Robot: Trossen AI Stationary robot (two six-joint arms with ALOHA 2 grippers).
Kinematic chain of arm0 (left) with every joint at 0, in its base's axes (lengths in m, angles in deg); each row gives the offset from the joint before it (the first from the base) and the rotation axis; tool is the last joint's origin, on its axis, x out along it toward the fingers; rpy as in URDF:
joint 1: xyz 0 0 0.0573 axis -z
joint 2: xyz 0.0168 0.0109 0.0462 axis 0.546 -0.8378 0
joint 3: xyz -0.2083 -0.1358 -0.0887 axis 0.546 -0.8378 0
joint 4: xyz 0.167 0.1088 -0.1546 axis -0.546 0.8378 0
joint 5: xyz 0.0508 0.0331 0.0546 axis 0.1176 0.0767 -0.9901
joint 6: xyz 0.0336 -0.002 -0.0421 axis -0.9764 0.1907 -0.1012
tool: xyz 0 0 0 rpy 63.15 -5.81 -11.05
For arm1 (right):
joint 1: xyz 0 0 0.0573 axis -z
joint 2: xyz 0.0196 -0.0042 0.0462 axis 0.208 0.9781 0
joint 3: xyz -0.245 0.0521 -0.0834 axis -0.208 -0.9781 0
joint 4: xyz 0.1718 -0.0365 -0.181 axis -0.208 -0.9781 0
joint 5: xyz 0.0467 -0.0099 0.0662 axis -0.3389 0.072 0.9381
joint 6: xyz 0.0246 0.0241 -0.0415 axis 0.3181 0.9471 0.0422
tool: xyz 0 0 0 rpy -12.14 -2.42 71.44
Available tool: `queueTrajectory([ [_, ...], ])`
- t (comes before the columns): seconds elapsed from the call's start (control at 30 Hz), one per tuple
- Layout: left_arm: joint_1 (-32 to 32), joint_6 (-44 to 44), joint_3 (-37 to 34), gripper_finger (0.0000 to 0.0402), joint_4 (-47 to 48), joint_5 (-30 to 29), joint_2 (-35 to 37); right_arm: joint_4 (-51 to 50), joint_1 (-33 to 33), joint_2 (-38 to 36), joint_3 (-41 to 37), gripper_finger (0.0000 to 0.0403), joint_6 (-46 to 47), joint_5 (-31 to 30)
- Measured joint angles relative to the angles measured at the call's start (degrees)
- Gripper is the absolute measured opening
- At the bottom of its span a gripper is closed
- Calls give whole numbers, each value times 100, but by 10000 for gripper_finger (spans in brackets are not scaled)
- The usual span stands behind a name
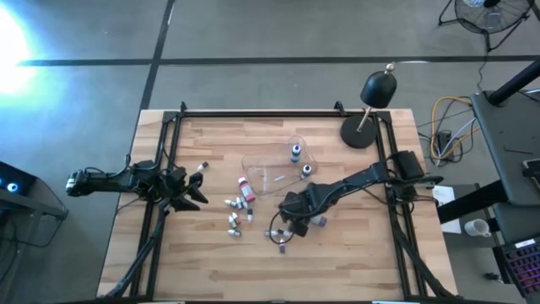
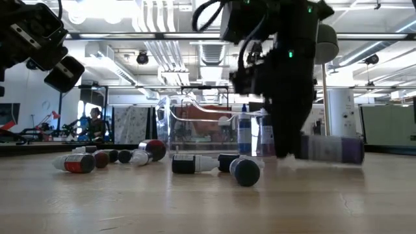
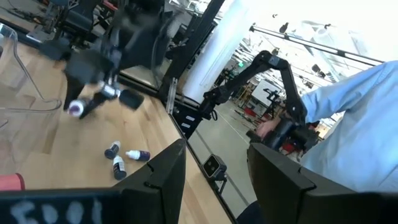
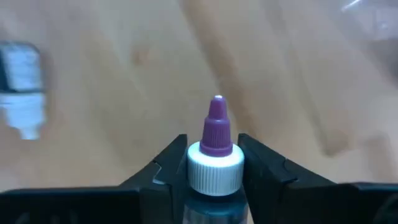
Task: Pick & Place food coloring
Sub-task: Put the big purple food coloring bottle into the transparent bin
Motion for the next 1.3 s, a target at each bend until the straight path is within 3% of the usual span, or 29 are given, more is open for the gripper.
queueTrajectory([
  [0.17,0,0,0,147,0,0,1,-226,-192,-874,0,106,1068,-1112],
  [0.33,0,-1,0,147,0,0,-1,-193,-860,-1611,-233,106,3244,-3534],
  [0.5,1,1,0,147,0,0,0,-221,-1410,-1502,-822,126,4868,-5025],
  [0.7,2,1,0,147,0,0,1,-280,-1410,-886,-1439,114,6469,-6306],
  [1.1,1,1,0,147,0,0,1,-273,-1289,226,-1768,128,7604,-6663],
  [1.3,0,-1,0,147,0,0,1,-242,-1305,123,-1558,130,6852,-6497],
])
